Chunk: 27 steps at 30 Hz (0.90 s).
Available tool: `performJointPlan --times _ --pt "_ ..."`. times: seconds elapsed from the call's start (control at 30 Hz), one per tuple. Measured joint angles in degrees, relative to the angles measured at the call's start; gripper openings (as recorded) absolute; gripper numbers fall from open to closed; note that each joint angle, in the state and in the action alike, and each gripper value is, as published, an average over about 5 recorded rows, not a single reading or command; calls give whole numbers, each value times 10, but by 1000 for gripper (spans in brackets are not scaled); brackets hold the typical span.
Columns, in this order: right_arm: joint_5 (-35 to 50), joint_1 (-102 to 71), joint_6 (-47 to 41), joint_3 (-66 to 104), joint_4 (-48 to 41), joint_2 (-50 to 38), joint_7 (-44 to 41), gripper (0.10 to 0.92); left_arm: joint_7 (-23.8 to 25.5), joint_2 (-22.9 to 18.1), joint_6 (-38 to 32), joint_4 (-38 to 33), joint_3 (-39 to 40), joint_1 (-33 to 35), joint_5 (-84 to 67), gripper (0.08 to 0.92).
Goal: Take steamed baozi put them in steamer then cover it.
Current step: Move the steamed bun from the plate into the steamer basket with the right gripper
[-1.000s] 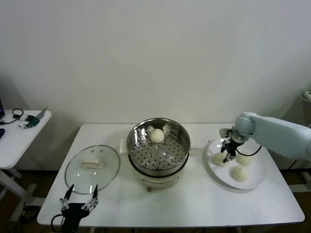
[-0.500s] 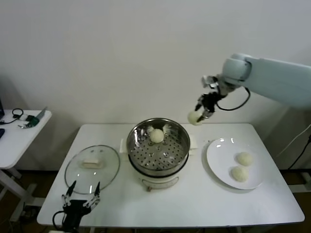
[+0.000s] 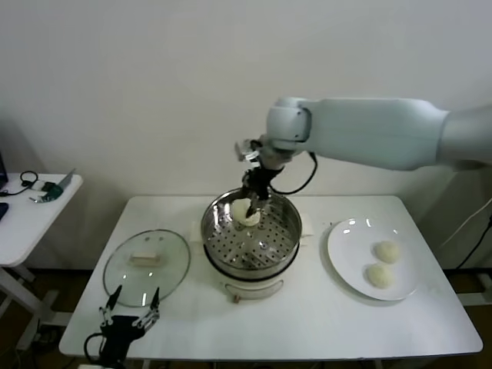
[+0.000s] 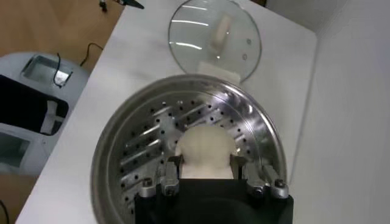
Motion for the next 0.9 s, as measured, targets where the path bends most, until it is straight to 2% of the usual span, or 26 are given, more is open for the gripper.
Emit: performJointPlan --times 0.4,0.7,0.9 --pt "-37 -75 -13 -1 -59 65 28 567 0 0 -1 5 -1 -1 -1 823" --pt "-45 -83 2 8 -64 64 26 788 -1 -4 0 1 2 3 1 823" --pt "-41 -44 34 8 -42 9 -13 822 -1 -8 2 -4 7 4 6 823"
